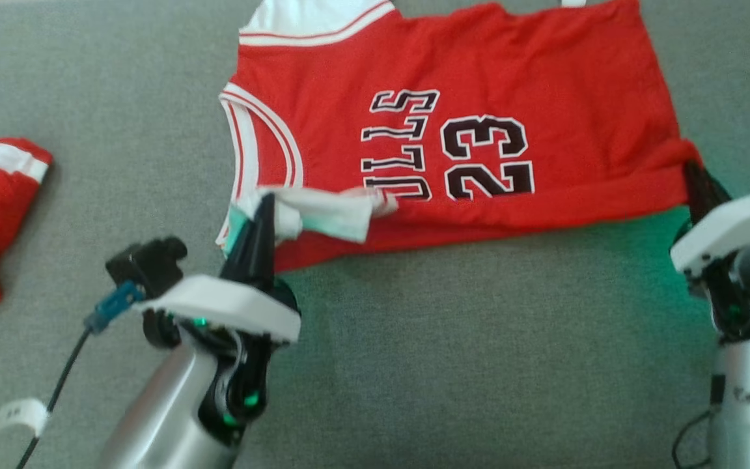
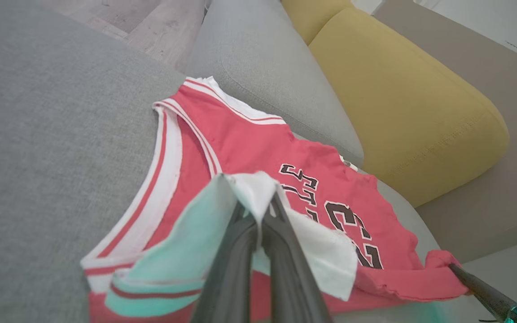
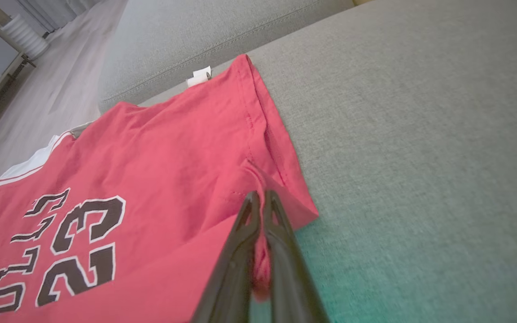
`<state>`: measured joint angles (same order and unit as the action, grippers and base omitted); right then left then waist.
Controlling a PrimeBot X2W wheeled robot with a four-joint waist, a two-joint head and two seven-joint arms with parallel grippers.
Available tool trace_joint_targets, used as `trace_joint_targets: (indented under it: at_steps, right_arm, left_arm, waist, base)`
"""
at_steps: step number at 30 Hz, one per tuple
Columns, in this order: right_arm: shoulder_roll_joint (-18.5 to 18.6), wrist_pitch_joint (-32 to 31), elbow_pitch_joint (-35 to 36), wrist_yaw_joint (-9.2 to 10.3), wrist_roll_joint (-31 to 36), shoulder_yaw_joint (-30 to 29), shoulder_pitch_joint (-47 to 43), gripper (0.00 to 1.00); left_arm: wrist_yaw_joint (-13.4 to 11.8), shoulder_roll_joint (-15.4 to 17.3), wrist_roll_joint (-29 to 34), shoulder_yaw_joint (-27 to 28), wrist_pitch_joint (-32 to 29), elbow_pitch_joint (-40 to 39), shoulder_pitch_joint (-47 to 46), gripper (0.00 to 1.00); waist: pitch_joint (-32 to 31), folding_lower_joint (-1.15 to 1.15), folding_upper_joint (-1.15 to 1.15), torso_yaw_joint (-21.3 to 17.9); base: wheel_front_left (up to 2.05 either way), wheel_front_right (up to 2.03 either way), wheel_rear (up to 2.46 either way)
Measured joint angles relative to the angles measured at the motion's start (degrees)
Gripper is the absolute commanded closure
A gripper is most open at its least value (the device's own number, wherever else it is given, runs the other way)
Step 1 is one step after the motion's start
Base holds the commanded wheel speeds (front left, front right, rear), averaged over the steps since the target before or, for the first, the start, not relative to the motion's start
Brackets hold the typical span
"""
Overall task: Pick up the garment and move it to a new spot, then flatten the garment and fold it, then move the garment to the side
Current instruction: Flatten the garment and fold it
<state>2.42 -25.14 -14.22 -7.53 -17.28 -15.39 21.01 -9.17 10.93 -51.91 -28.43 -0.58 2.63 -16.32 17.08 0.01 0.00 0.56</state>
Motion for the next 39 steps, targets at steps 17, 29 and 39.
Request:
trace_joint_targets:
  at_steps: [17, 29, 39]
  right_arm:
    - [0.14, 12.34, -7.1, 0.0, -6.51, 1.26, 7.23, 0.0]
    - [0.13, 16.01, 0.05, 0.0, -3.81, -1.46, -3.11, 0.0]
    - [0.12, 15.97, 3.37, 0.0, 2.56, -0.27, -6.26, 0.0]
  left_arm:
    - [5.7, -2.04, 5.67, -0.24, 10.47, 13.21, -9.2, 0.0]
    - [0.3, 3.31, 15.9, -4.28, 12.55, 18.25, -0.41, 0.0]
    - [-2.26, 2.0, 17.06, -4.75, 10.83, 25.48, -4.42, 0.0]
  waist:
    - [2.74, -0.01, 0.0, 0.52]
    - [-2.2, -0.03, 0.0, 0.81]
    - [-0.65, -0.02, 0.0, -0.94]
  base:
    - [0.0, 0.0, 0.0]
    - [0.0, 0.0, 0.0]
    - [0.0, 0.0, 0.0]
